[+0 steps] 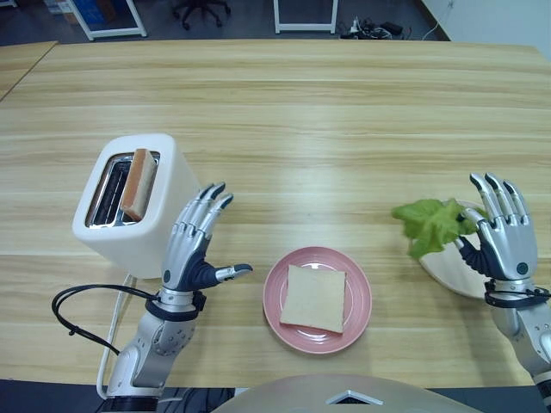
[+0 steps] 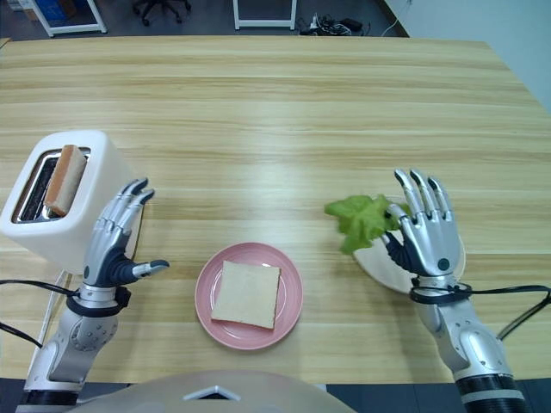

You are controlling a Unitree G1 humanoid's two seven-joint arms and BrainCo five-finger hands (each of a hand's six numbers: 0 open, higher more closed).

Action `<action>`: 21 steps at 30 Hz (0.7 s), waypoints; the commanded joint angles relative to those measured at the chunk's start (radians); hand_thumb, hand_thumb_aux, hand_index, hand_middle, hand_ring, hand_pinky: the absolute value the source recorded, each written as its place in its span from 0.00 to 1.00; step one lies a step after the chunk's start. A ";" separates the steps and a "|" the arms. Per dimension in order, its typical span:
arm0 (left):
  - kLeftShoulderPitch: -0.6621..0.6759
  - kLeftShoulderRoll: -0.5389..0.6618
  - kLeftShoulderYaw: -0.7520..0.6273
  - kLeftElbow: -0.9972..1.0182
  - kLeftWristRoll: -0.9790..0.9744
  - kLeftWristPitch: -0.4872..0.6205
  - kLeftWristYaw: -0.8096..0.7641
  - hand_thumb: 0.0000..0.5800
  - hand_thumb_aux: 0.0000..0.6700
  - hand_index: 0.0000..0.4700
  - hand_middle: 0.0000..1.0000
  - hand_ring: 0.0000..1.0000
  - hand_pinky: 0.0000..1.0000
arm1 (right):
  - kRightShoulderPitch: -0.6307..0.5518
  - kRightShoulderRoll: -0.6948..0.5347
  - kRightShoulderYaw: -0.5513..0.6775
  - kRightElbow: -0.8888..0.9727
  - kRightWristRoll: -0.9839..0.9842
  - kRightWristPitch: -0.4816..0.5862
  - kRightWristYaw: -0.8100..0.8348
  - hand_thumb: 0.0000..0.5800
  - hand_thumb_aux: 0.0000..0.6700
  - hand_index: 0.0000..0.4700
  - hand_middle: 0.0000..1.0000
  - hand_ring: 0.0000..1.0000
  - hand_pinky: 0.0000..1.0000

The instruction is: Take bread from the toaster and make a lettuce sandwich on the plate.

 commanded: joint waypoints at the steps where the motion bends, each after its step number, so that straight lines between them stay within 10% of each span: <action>1: -0.019 -0.030 0.019 -0.014 -0.023 -0.022 0.031 0.00 0.00 0.00 0.00 0.00 0.00 | -0.065 0.061 0.129 -0.062 -0.047 -0.093 0.042 1.00 1.00 1.00 0.00 0.00 0.00; 9: -0.046 -0.050 0.031 0.005 -0.036 -0.035 0.032 0.00 0.00 0.00 0.00 0.00 0.00 | -0.146 0.180 0.391 0.065 -0.166 -0.230 0.048 1.00 1.00 1.00 0.00 0.00 0.00; 21: -0.058 -0.026 0.108 -0.001 -0.033 -0.010 0.028 0.00 0.00 0.00 0.00 0.00 0.00 | -0.139 0.145 0.457 0.215 -0.224 -0.205 0.021 1.00 1.00 1.00 0.00 0.00 0.00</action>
